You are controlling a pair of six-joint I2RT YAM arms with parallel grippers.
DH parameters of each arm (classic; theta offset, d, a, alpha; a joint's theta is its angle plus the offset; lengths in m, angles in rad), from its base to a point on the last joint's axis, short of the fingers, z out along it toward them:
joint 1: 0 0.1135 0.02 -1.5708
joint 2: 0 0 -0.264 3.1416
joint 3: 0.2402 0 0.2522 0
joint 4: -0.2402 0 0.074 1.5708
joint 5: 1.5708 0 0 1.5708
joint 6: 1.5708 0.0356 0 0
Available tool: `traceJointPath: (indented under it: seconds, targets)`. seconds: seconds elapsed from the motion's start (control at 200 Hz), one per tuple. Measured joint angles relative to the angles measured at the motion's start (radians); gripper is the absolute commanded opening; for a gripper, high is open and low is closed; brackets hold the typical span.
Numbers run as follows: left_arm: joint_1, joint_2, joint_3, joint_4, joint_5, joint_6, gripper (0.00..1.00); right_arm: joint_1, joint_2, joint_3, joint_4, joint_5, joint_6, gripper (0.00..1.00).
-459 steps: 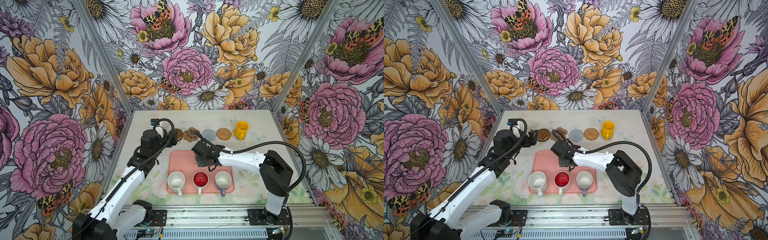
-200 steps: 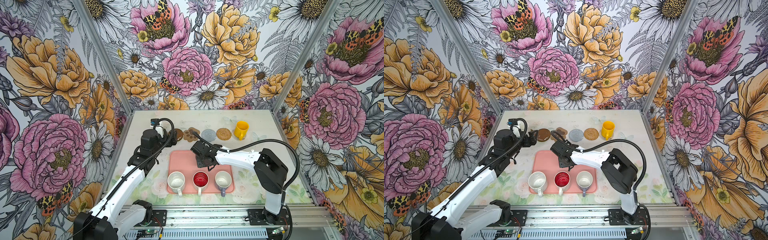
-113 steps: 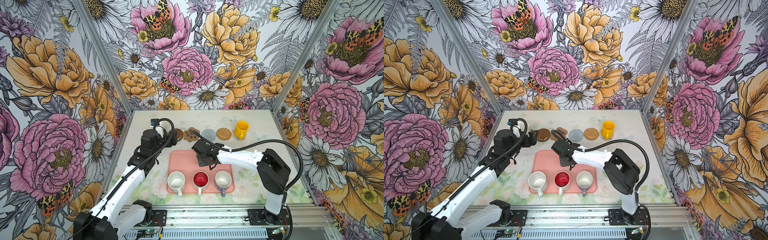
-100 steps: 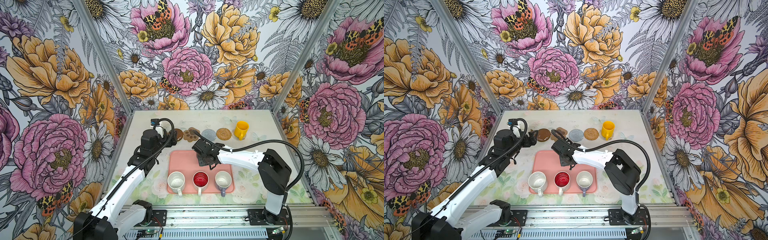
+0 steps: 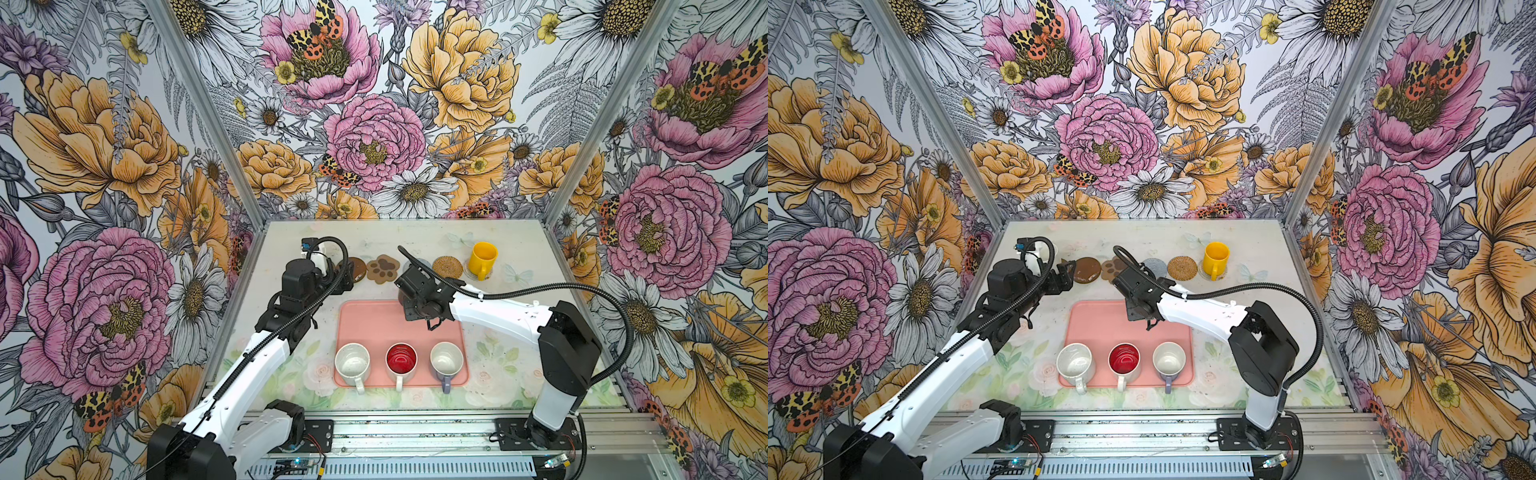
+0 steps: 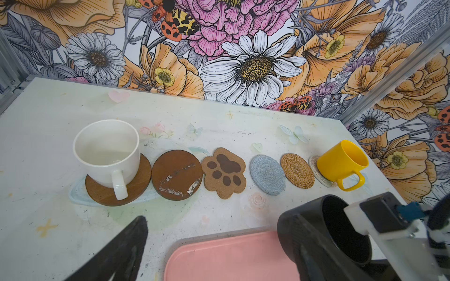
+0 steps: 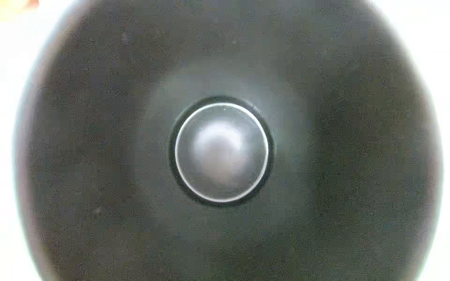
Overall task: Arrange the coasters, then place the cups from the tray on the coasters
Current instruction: 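Lift the black mug off the tray with the right gripper, then carry the black mug with the right gripper over the woven rattan coaster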
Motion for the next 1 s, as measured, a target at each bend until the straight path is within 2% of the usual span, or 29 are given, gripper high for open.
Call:
traceJointPath:
  seconds: [0.165, 0.375, 0.615, 1.001]
  targets:
    - [0.000, 0.000, 0.000, 0.000, 0.000, 0.000, 0.92, -0.058, -0.042, 0.000, 0.000, -0.005, -0.034, 0.00]
    - [0.006, 0.000, 0.000, 0.000, 0.000, 0.000, 0.92, -0.181, -0.063, 0.013, -0.011, -0.021, -0.098, 0.00]
    - [0.015, 0.000, 0.000, -0.001, 0.000, 0.000, 0.92, -0.284, -0.059, 0.113, -0.052, -0.031, -0.190, 0.00]
    - [0.018, 0.000, 0.000, -0.002, 0.000, 0.000, 0.92, -0.393, 0.101, 0.275, -0.071, -0.101, -0.264, 0.00]
